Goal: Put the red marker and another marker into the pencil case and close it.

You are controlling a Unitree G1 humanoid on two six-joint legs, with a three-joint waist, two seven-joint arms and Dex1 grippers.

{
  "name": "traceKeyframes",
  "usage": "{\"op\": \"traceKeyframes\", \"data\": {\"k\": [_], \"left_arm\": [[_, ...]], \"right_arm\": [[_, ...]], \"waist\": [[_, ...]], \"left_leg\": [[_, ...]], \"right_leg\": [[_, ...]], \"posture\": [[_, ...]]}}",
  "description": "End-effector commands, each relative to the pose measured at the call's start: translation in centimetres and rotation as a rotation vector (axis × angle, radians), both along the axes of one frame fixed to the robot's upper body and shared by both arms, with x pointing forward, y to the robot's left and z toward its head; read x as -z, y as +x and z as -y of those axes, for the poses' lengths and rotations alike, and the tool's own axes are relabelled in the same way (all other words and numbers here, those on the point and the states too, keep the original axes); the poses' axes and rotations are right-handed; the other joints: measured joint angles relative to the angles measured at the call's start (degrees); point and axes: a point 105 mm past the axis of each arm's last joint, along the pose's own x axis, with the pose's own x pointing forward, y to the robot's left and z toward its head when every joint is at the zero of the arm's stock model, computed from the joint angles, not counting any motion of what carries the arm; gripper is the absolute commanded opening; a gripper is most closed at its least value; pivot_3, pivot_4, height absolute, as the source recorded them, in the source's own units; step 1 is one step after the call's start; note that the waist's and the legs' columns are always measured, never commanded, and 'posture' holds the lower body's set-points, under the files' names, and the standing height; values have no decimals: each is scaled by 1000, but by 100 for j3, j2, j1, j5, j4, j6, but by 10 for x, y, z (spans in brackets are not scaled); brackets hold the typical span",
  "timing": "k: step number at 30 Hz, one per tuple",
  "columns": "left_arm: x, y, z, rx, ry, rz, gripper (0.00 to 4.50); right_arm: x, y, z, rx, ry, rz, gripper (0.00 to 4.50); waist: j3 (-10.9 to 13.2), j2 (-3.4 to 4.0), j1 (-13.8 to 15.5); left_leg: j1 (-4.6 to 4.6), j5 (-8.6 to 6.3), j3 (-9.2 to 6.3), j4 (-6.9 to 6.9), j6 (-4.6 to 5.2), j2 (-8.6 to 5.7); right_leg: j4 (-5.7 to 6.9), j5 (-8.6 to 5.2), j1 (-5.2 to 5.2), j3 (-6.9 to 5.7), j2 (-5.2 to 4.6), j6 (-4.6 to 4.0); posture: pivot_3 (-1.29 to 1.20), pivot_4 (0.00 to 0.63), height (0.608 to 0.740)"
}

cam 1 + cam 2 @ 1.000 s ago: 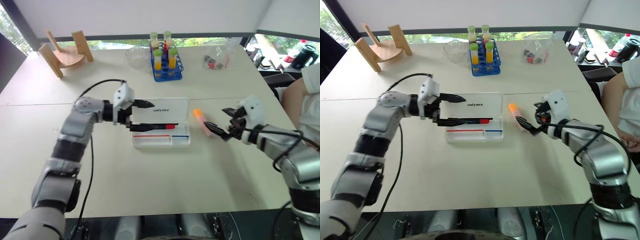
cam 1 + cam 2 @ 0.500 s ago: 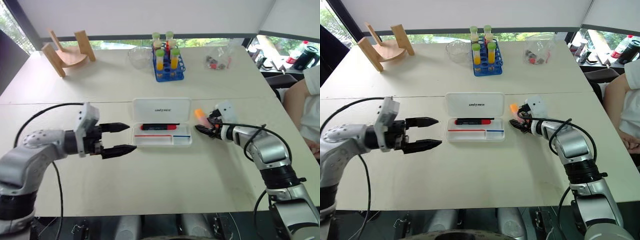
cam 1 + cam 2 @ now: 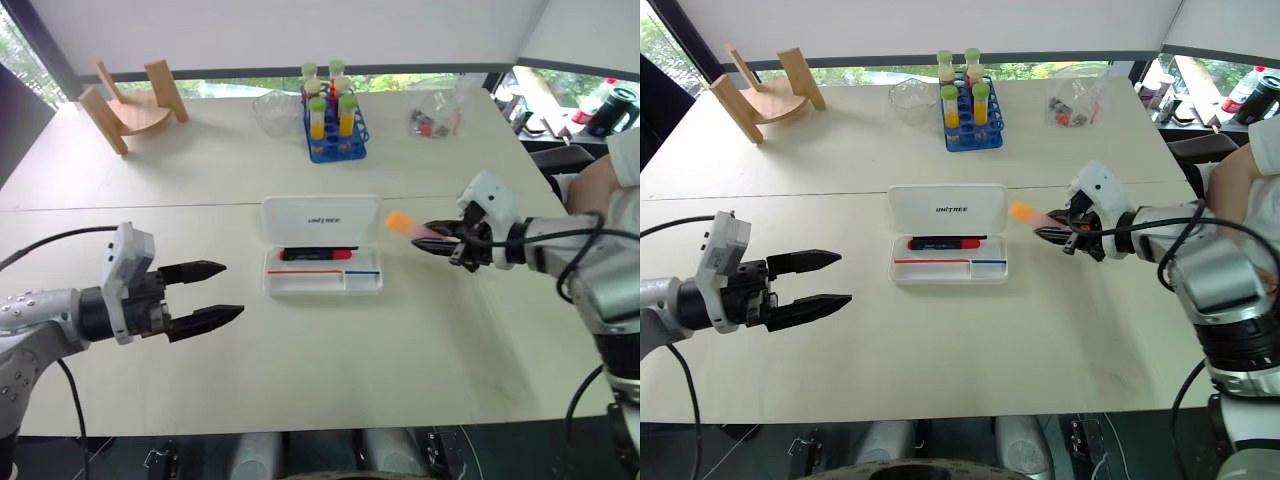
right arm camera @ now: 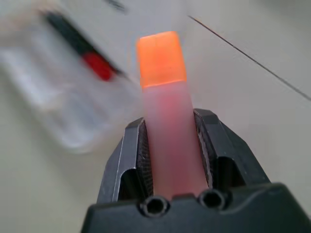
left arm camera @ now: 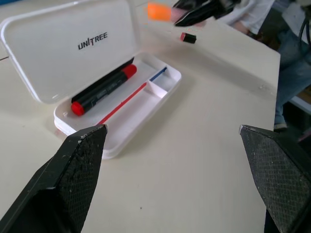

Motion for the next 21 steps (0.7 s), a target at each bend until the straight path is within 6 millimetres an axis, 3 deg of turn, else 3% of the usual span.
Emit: {"op": "traceKeyframes", "data": {"k": [1, 9, 14, 21], "left_arm": [[-13, -3, 1, 42, 19, 66, 4500], [-17, -3, 1, 80, 53, 85, 4500], [-17, -4, 3, 82, 56, 88, 4500], [-15, -5, 7, 74, 54, 86, 4500]], "right_arm": [[-6, -21, -40, -250, 60, -22, 860], [27, -3, -106, -423, 37, -3, 860], [43, 1, -129, -473, 28, -24, 860], [52, 10, -136, -474, 11, -17, 860]], "waist": [[1, -2, -1], [3, -3, 36], [3, -4, 18], [3, -3, 15]], "left_leg": [[2, 0, 0, 1, 0, 1], [-3, 1, -1, 2, -1, -4], [-13, 3, 3, 2, -6, -6], [-13, 7, 2, 1, -12, -5]], "right_leg": [[2, 1, 0, 0, 0, -1], [5, 5, -6, -1, -5, -6], [4, 5, -21, 0, -11, -6], [9, 5, -26, 1, -9, -6]], "posture": [[0, 150, 740], [0, 150, 740], [0, 150, 740], [0, 150, 740]]}}
